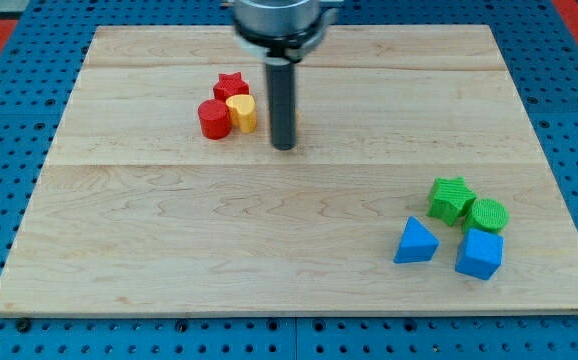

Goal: Make a horizontal line of blocks out of both the yellow blocks and red circle

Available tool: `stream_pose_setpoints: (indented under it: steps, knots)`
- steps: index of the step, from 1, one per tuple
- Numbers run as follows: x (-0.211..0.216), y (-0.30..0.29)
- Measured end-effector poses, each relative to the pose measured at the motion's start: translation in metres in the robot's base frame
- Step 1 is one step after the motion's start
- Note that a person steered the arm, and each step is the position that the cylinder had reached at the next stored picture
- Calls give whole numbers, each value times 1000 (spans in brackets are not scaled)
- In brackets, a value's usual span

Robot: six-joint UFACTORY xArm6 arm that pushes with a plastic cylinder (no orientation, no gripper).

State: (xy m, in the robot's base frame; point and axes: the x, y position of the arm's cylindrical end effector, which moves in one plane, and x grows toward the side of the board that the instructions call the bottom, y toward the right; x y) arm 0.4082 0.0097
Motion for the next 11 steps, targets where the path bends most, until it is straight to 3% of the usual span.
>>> stream_pose_setpoints:
  steps: [1,2,3,4,8,11]
  knots:
    - [-17,34]
    - [20,13]
    - [27,-50]
    - [-7,-65]
    - [-10,-90]
    - [-41,1]
